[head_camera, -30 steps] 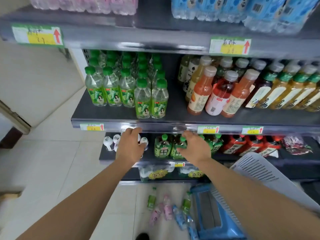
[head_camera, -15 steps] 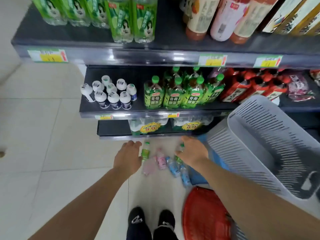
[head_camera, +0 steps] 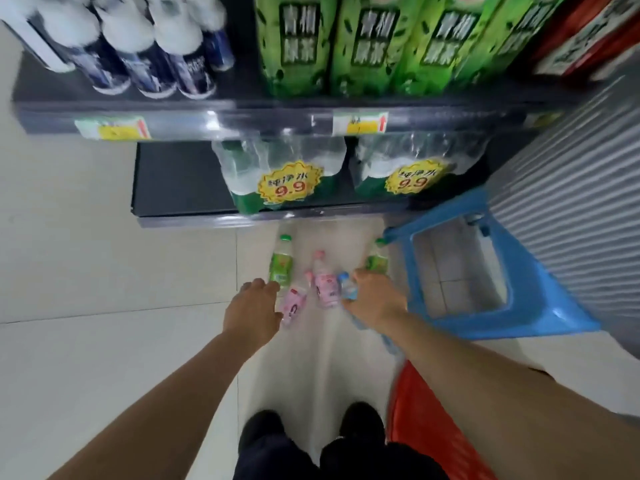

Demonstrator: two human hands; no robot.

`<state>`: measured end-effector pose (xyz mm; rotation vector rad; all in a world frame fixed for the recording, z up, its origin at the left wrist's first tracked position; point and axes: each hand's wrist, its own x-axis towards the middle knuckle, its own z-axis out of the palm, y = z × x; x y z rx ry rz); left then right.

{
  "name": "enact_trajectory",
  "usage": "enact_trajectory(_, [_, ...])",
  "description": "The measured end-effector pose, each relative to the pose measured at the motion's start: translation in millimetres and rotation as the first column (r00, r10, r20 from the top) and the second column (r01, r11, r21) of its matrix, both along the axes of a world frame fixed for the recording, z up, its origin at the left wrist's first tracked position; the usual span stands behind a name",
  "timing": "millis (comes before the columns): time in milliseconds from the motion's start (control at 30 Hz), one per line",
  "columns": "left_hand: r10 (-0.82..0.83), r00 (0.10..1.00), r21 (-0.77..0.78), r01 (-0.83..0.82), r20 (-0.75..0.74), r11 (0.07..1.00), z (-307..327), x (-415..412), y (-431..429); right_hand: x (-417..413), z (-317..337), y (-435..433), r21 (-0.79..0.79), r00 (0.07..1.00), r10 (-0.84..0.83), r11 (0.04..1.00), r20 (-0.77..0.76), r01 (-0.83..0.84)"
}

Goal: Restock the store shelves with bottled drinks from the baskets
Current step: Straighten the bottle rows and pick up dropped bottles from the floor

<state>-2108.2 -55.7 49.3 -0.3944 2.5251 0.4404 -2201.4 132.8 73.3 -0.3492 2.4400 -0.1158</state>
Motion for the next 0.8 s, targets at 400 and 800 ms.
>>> enact_trajectory(400, [-0.012,0.994,0.038,0.008,0.109,0.999,-216.3,-22.0,10.4,-26.0,-226.7,-3.2,-0.048,0.978,-0.101,0.993,0.184,0.112])
enact_trajectory(800, [0.336,0.891,0.417,-0.443,0.307,0.794,-252.6,-46.0,16.2,-47.6,-272.2,-25.2,-0.035,0.831,-0.392,0.897,0.396,0.44])
